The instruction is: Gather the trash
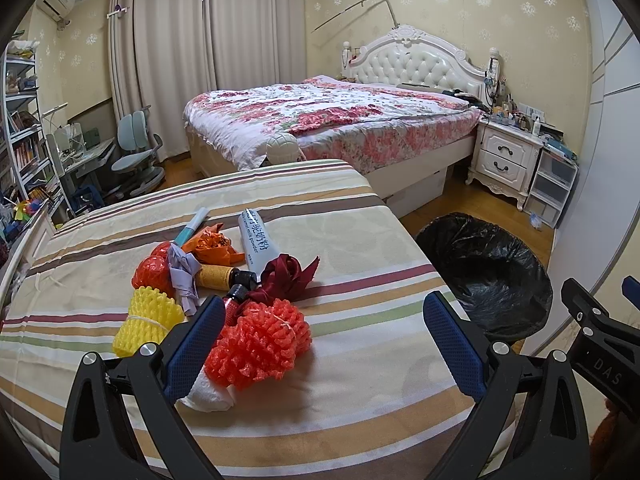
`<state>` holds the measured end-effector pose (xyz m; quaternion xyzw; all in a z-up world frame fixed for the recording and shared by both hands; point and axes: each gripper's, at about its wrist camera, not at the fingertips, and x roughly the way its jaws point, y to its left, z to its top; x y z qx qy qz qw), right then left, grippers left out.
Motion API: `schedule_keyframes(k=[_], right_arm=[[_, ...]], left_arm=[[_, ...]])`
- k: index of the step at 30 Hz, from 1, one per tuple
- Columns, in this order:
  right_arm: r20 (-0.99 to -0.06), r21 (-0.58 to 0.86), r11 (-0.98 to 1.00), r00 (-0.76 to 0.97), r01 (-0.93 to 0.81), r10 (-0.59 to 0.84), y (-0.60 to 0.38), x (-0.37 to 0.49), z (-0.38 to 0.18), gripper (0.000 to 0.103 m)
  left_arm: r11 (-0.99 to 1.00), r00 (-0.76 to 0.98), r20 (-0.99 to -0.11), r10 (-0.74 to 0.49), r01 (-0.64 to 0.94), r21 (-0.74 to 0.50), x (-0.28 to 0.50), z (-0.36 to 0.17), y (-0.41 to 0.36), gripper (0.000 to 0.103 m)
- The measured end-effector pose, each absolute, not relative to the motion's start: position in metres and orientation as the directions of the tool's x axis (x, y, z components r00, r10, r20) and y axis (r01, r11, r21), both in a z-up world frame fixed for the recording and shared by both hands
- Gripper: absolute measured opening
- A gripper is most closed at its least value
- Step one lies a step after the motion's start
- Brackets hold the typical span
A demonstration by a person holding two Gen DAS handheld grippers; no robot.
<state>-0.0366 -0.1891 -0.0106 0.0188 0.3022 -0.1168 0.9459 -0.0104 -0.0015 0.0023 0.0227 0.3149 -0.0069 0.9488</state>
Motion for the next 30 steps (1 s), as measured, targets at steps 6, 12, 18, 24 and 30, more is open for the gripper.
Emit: schedule_keyframes(k=[6, 12, 18, 24, 30], right_arm=[[-0.578, -0.034, 0.972, 0.789, 0.232, -0.209, -0.1887, -0.0358, -0.0135, 0.099], [-0.578, -0.036, 0.972, 0.788, 0.233, -0.21, -0.1921, -0.0373, -0.017, 0.099], [-0.581, -0.035, 0.972, 0.786, 0.233, -0.209, -0.1913, -0.0359, -0.0154, 0.099], [-0.582, -0.034, 0.972, 0.786, 0.233, -0.209, -0.1909, -0.0356, -0.0156, 0.099], [-0.583, -0.035, 0.972, 0.785, 0.234, -0.21, -0.1926, -0.0336, -0.0173, 0.099]], left_arm=[[0.999, 0.802, -0.597, 0.001, 0.028, 0.038, -0.0103, 0.0021, -0.0013, 0.097], [0.999, 0.801, -0.598, 0.001, 0.028, 0.038, -0.0091, 0.0024, -0.0013, 0.097], [0.999, 0.802, -0.598, 0.001, 0.028, 0.039, -0.0092, 0.0028, -0.0013, 0.097], [0.999, 0.802, -0.597, 0.001, 0.028, 0.04, -0.0103, 0.0029, -0.0018, 0.097], [0.999, 0.802, -0.597, 0.002, 0.027, 0.039, -0.0095, 0.0027, -0.0017, 0.097]])
